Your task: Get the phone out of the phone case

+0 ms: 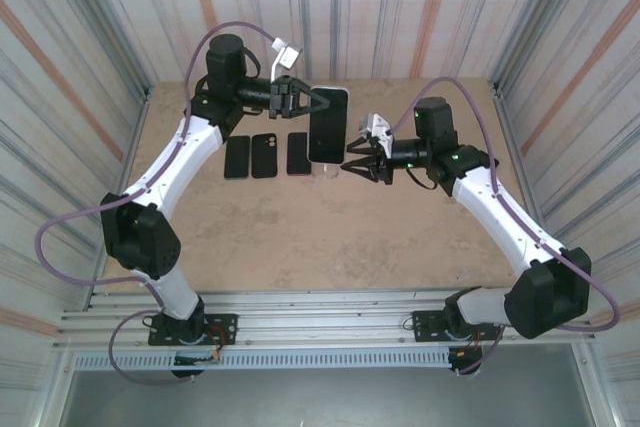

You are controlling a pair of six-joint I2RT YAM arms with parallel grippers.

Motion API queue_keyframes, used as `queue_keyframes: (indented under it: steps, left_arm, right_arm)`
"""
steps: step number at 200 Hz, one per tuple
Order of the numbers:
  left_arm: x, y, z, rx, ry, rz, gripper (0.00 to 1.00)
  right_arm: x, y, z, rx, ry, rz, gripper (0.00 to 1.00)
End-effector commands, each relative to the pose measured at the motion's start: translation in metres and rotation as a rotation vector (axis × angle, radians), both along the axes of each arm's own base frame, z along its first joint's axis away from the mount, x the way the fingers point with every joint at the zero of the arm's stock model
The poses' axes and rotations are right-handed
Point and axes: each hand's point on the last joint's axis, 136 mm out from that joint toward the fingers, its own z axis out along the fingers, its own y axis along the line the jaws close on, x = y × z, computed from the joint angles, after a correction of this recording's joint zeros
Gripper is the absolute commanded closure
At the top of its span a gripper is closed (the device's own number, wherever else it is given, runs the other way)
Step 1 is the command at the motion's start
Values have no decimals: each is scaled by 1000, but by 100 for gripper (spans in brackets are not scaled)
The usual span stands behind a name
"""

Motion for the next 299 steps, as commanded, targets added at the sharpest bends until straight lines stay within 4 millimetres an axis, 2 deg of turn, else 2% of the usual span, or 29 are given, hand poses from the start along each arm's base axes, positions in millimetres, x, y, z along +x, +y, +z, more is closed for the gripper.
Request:
queue_keyframes:
  steps: [1, 20, 50, 112, 167, 208, 239, 280, 299]
  left_arm:
    - [-18, 8, 32, -40, -179, -1, 100]
    - [-19, 9, 30, -45, -207, -4, 100]
    - [-22, 9, 30, -51, -223, -13, 100]
    - [-22, 10, 32, -54, -207, -22, 100]
    - [-24, 8, 30, -52, -193, -28, 100]
    - [-26, 7, 29, -50, -178, -37, 100]
    - [-29, 6, 26, -41, -134, -57, 100]
    - [-43, 6, 22, -33, -80, -107, 100]
    - [-48, 3, 21, -27, -47, -139, 100]
  right_arm:
    - [-24, 4, 7, 72, 115, 102, 53]
    - [-20, 8, 12, 98, 98, 103, 54]
    - [-8, 13, 12, 94, 78, 89, 64]
    - [-10, 17, 11, 85, 89, 121, 81]
    - [-10, 20, 17, 103, 95, 143, 82]
    - [-7, 21, 17, 98, 95, 140, 88]
    - [8, 19, 15, 48, 22, 51, 92]
    - [41, 4, 15, -46, -124, -132, 96]
    - [49, 0, 25, -47, -182, -179, 97]
